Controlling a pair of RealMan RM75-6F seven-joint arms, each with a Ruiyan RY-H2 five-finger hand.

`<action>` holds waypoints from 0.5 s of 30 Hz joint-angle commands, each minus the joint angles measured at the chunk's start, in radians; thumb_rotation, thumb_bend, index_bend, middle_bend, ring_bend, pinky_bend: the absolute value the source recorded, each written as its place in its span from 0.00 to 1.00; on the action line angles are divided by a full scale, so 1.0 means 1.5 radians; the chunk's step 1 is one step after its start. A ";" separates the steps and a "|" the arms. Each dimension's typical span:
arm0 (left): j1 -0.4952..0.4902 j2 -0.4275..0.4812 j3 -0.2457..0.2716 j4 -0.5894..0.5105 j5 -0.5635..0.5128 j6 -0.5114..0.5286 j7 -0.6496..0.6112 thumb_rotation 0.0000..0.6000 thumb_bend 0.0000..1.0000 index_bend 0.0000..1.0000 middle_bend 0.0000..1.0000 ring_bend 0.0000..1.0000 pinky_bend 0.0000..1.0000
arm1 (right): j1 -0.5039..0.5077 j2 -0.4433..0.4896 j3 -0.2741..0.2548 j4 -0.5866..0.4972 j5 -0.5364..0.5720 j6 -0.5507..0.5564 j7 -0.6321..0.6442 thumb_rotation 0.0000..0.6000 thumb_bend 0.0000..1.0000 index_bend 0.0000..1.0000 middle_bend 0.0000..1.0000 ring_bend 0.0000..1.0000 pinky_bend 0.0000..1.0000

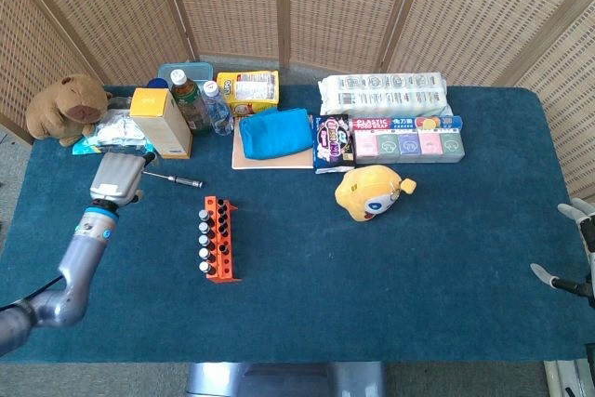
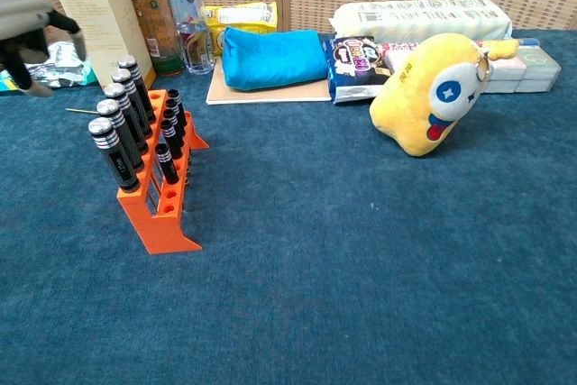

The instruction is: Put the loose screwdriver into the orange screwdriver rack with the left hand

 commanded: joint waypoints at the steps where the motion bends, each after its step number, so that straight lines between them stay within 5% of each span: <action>1: -0.028 -0.030 -0.005 0.038 -0.022 -0.030 -0.001 1.00 0.24 0.38 1.00 1.00 1.00 | 0.001 0.001 -0.001 -0.001 0.003 -0.005 -0.002 1.00 0.04 0.17 0.11 0.08 0.17; 15: -0.071 -0.079 0.011 0.102 -0.052 -0.059 0.000 1.00 0.27 0.40 1.00 1.00 1.00 | 0.000 0.006 0.001 -0.005 0.013 -0.008 -0.006 1.00 0.04 0.17 0.11 0.08 0.17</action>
